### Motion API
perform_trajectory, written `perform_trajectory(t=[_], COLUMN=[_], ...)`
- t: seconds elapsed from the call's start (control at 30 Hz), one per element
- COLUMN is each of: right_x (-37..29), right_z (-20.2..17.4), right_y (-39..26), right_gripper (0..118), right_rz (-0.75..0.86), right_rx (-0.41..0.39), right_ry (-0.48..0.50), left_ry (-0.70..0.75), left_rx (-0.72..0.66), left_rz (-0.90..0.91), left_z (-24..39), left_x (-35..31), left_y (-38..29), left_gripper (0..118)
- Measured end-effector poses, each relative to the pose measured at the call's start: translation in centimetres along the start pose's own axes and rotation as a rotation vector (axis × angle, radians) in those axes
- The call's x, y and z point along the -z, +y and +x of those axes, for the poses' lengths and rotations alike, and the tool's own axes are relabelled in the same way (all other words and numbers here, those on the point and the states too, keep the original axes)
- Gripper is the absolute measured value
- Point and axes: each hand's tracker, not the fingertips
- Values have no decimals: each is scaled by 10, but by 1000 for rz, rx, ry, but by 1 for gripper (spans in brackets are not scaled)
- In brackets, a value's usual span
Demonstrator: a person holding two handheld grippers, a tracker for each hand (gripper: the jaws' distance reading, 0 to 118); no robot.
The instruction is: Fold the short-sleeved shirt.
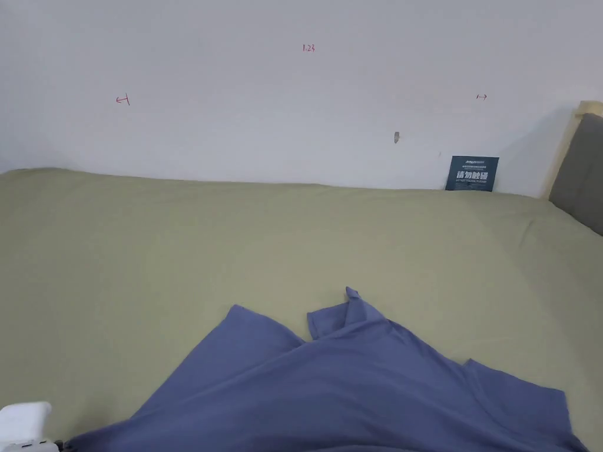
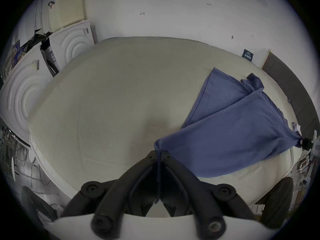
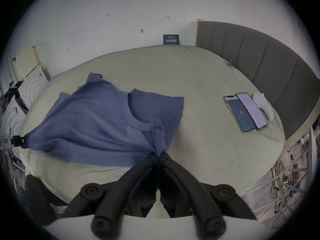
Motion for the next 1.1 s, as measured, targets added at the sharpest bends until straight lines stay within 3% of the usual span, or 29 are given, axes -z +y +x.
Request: perform_trajectory(t=[0.03, 0.07, 0.1, 0.13, 0.17, 0.2, 0.37, 0.43, 0.47, 0.5, 0.53, 0.57, 0.6, 0.63, 0.7, 0.9, 1.1], right_x=[-8, -11, -11, -12, -18, -23, -55, -81, -92, -102, -111, -118, -125, -133, -144, -153, -138], right_z=[-9, -12, -12, -13, -14, -17, -56, -83, -95, -109, -122, -130, -144, -151, -173, -214, -234], right_y=[4, 5, 6, 8, 10, 14, 26, 24, 22, 19, 16, 8, 3, -6, -21, -52, -49], right_gripper=[8, 31, 62, 75, 75, 75, 75, 73, 72, 67, 38, 0, 0, 0, 0, 0, 0], right_rz=[2, 8, 23, 42, 52, 74, 193, 279, 306, 339, 359, 383, 410, 495, 466, 512, 471], right_rx=[-1, 9, 20, 45, 36, 52, 20, 10, 14, 20, 14, -8, -35, -24, -95, -155, -185], right_ry=[0, -8, -21, -39, -45, -36, 15, 49, 88, 120, 141, 166, 165, 73, 154, 143, 191], left_ry=[-3, -10, -13, -11, -26, -24, -77, -105, -100, -74, -60, -20, 10, -28, -17, 17, 37], left_rx=[-10, -21, -28, -36, -56, -68, -74, -53, -32, -10, 19, 49, 57, 77, 79, 44, -21], left_rz=[0, 2, 4, 7, 26, 42, 256, 336, 370, 422, 469, 487, 503, 501, 514, 520, 400], left_z=[-1, -1, -2, 7, 10, 13, 47, 51, 59, 67, 80, 87, 92, 90, 93, 78, 30], left_x=[1, 2, 2, -12, -16, -22, -80, -105, -116, -127, -143, -148, -154, -164, -180, -182, -147], left_y=[1, 1, 2, 1, 0, 0, 7, 8, 6, 1, -5, -10, -19, -21, -39, -55, -41], left_gripper=[2, 7, 25, 65, 111, 118, 118, 112, 90, 50, 0, 0, 0, 0, 0, 0, 0])
